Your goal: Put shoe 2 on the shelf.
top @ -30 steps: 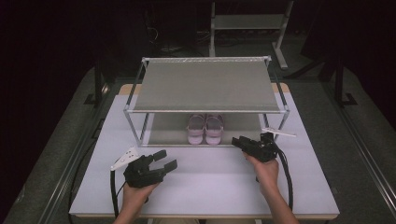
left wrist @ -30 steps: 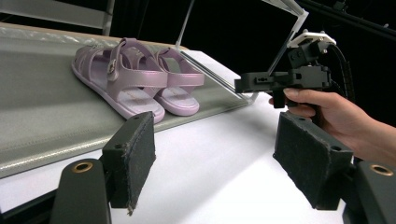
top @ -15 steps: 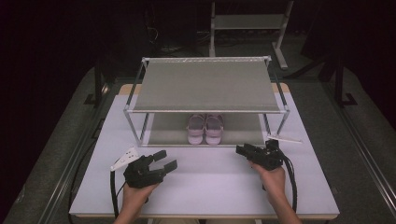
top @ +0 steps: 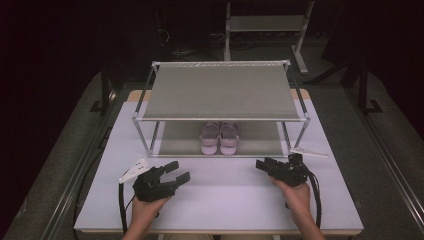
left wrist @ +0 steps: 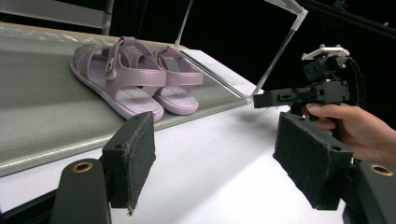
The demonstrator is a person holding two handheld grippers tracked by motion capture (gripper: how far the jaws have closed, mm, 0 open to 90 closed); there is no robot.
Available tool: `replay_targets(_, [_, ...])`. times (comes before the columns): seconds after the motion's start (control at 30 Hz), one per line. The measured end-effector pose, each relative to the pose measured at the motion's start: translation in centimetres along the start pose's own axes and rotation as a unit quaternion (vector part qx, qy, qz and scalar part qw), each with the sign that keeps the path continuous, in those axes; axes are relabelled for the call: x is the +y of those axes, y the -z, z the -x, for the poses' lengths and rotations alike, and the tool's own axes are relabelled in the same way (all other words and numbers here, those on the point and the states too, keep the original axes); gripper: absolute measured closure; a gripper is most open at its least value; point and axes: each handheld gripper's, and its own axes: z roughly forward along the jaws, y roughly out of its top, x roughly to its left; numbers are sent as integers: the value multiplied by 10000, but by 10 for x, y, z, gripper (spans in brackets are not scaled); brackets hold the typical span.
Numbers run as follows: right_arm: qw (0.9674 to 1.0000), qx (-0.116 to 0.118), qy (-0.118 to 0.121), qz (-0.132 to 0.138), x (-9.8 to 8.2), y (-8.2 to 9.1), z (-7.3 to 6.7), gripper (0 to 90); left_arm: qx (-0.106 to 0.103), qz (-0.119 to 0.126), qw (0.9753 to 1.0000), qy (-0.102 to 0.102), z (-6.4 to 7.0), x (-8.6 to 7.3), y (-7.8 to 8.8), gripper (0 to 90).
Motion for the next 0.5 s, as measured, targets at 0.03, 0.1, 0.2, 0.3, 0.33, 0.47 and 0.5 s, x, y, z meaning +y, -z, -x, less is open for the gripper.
replay_targets(0.03, [10000,0,-14,11,-1,1,0,468,-5,8,10000,3,0,0,0,287])
replay_targets(0.1, [10000,8,1,-4,-1,2,0,467,5,6,10000,0,0,0,1,287])
replay_targets(0.2, [10000,-11,-18,-5,-3,6,1,467,9,5,10000,9,0,0,1,287])
replay_targets(0.3, [10000,6,-35,3,-5,9,2,467,4,-9,10000,-5,0,0,0,287])
replay_targets(0.33, [10000,6,-29,-9,-5,10,2,468,-4,-10,10000,-11,0,0,0,287])
replay_targets(0.47, [10000,0,-15,10,-6,16,2,466,-6,-10,10000,-10,0,0,0,287])
replay_targets(0.5, [10000,38,-66,40,-7,18,3,465,-9,-10,10000,-7,0,0,0,287])
